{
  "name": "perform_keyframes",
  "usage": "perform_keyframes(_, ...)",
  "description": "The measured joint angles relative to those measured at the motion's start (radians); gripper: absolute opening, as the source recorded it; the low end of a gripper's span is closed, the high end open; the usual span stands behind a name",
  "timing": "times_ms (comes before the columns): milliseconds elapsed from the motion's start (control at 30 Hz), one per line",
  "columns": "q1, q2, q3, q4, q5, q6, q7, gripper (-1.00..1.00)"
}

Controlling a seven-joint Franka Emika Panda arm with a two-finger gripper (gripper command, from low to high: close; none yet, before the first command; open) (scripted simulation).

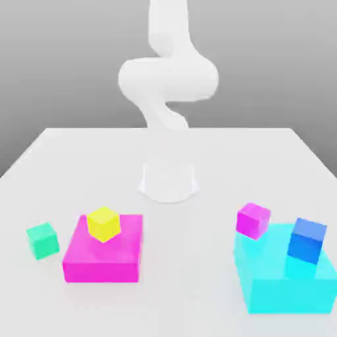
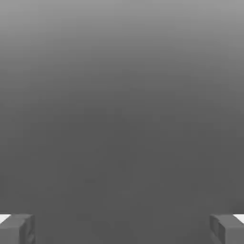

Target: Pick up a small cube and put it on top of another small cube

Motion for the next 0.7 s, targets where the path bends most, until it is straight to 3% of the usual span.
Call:
perform_keyframes(433, -0.232, 0.475, -0.232, -0.245, -0.016, 0.283, 0.058, 0.0)
perform_keyframes(700, -0.383, 0.774, -0.34, -0.384, 0.099, 0.456, 0.002, 0.0)
